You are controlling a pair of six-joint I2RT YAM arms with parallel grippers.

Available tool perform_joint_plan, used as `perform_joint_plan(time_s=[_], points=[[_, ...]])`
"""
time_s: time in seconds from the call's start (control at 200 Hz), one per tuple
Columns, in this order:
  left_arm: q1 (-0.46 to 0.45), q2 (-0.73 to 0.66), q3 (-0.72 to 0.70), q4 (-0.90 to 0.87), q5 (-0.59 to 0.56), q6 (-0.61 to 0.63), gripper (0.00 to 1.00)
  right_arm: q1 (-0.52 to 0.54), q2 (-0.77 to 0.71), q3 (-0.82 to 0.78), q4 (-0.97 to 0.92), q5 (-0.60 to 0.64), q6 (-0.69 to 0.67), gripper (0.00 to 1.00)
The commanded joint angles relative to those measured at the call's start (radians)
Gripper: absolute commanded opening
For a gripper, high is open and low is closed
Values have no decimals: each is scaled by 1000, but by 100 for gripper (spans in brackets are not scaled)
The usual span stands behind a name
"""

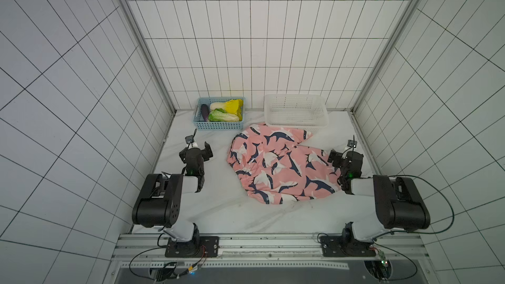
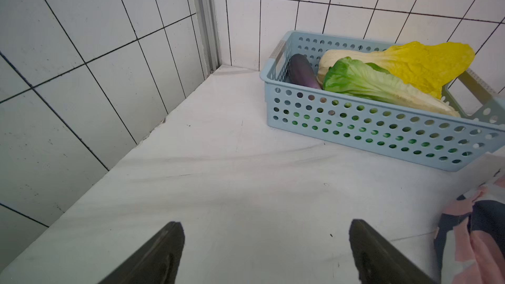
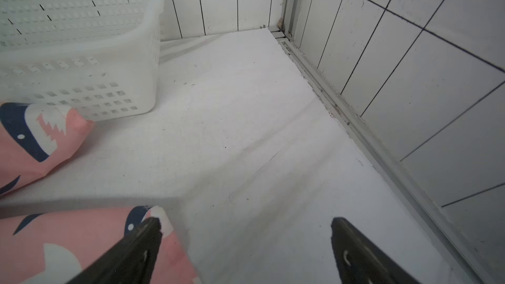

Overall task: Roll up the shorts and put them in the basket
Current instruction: Flatten out the shorts at the center of the board.

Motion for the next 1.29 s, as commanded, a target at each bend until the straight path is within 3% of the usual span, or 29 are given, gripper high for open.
perform_joint_plan(time_s=[0.0, 0.71, 0.81, 0.955, 1.01, 1.065, 1.11, 1.13, 1.17, 1.21, 1.289], points=[[3, -16, -6, 8, -1, -6, 98, -7, -8, 23, -9, -8, -4, 99], [6, -19, -6, 5, 7, -8, 98, -6, -15, 23, 1, 19, 7, 99], [5, -56, 5, -12, -51, -20, 98, -14, -119, 107, -239, 65, 39, 99], [13, -204, 102, -331, -78, -70, 98, -16, -284, 175, -421, 39, 98, 99], [37, -266, 142, -426, -55, -171, 98, -18, -344, 213, -520, 38, 195, 99], [68, -316, 186, -550, -42, -363, 98, -18, -388, 281, -682, 30, 308, 99], [108, -347, 223, -647, 37, -514, 98, -19, -422, 349, -864, 49, 439, 99], [138, -360, 241, -687, 56, -526, 99, -20, -443, 388, -976, 60, 531, 99], [166, -368, 259, -721, 211, -623, 99, -22, -460, 411, -1065, 64, 610, 99], [171, -380, 274, -748, 297, -613, 98, -35, -475, 419, -1105, 5, 640, 99], [142, -407, 310, -844, 400, -577, 86, -55, -508, 421, -1151, -148, 606, 97]])
